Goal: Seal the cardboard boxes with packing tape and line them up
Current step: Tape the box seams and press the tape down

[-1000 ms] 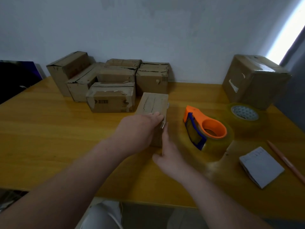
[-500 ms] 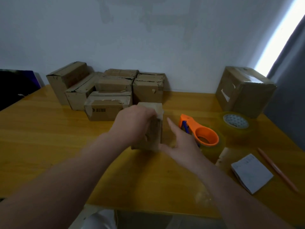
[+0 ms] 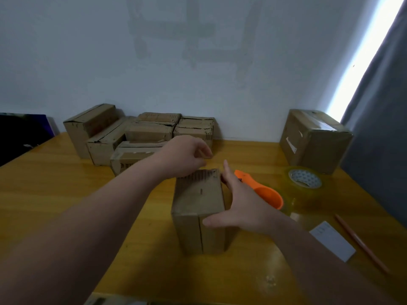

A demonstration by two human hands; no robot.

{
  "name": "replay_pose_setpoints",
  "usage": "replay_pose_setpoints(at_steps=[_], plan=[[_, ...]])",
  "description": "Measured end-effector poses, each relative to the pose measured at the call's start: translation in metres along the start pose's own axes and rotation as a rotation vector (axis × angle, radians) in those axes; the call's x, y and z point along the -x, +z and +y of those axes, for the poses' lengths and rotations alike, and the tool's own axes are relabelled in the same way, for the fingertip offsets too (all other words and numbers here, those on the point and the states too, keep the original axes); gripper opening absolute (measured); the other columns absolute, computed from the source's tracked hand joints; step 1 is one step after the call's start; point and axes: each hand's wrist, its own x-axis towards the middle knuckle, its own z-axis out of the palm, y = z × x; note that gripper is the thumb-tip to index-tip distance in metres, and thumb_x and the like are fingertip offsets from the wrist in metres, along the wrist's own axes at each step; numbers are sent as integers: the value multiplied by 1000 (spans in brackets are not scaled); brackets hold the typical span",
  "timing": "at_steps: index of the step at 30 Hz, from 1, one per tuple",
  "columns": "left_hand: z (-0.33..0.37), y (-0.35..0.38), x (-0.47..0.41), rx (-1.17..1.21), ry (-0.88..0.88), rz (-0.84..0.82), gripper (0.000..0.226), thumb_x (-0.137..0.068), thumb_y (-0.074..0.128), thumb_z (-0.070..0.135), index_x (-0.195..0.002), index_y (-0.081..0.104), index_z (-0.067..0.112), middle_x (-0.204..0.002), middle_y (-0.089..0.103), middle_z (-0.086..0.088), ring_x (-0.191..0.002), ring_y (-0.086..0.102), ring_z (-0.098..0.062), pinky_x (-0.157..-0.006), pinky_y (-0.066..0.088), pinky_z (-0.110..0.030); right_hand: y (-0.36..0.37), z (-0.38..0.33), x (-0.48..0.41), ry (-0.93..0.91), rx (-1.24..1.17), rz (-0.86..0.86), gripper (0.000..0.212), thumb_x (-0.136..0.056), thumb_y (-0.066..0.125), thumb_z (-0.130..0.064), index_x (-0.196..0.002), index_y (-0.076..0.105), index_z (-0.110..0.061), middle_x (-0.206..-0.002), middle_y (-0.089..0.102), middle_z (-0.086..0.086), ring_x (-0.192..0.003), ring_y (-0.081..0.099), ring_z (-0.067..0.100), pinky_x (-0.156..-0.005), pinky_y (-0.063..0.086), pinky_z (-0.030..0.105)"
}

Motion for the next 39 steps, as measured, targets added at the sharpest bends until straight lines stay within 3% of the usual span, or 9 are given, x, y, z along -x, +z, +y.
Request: replay_pose_setpoints(at_steps=[4, 9, 12, 15, 18, 22, 27, 35, 39], plan=[[13, 11, 23, -72, 1, 206, 33, -93, 51, 14, -122, 61, 24, -120, 64, 8, -111, 57, -9, -95, 44, -24, 11, 7, -2, 50, -49, 137, 135, -62, 83, -51, -152, -14, -26, -155, 24, -11, -136, 28, 7, -98, 31, 20], [14, 36, 54, -127, 129, 62, 35, -100, 38, 33, -130, 55, 30, -130, 57, 9, -118, 49, -7, -103, 39, -27, 14, 8, 4, 21, 89, 164, 134, -53, 71, -71, -154, -4, -23, -159, 14, -11, -143, 18, 9, -103, 23, 20], [5, 44, 60, -61, 166, 112, 40, -100, 36, 35, -139, 46, 31, -143, 45, 13, -130, 37, -3, -104, 26, -17, 12, 20, 10, -128, 333, 364, 123, -53, 53, -88, -152, 23, -21, -154, 23, -14, -140, 21, 3, -109, 24, 20], [-6, 50, 60, -9, 208, 126, 39, -100, 37, 35, -137, 48, 30, -142, 47, 13, -128, 37, -1, -100, 20, -10, 10, 39, 15, -387, 493, 568, 86, -76, 49, -74, -135, 54, -12, -137, 47, -11, -127, 41, 3, -101, 37, 19], [-14, 50, 58, 46, 286, 101, 49, -94, 31, 44, -132, 56, 24, -136, 54, 8, -122, 40, 1, -95, 17, 0, 8, 47, 16, -544, 563, 603, 73, -90, 42, -64, -130, 58, -6, -133, 57, 4, -125, 50, 16, -100, 45, 34], [-18, 48, 57, 77, 374, 75, 51, -93, 30, 41, -128, 60, 19, -130, 59, 4, -117, 42, 4, -97, 21, 2, 8, 44, 12, -683, 666, 588, 68, -93, 42, -59, -128, 60, -4, -132, 58, 7, -126, 50, 24, -107, 40, 34], [-19, 50, 58, 104, 373, 101, 46, -94, 35, 36, -124, 63, 15, -123, 63, 1, -114, 46, -3, -97, 23, 2, 8, 38, 5, -680, 676, 597, 67, -92, 43, -60, -123, 64, -4, -121, 65, 6, -115, 56, 23, -99, 44, 30], [-19, 54, 57, 120, 383, 155, 42, -93, 40, 33, -115, 69, 12, -115, 67, -1, -106, 53, -5, -92, 37, -13, 5, 32, 2, -632, 764, 632, 61, -97, 32, -53, -119, 67, -8, -116, 68, 3, -106, 53, 22, -85, 44, 30], [-19, 55, 58, 129, 386, 179, 39, -93, 42, 32, -115, 69, 13, -114, 67, 1, -104, 57, -8, -89, 47, -24, 5, 29, -7, -631, 662, 747, 34, -92, 52, -37, -101, 72, -12, -99, 72, -1, -90, 58, 17, -75, 44, 22]])
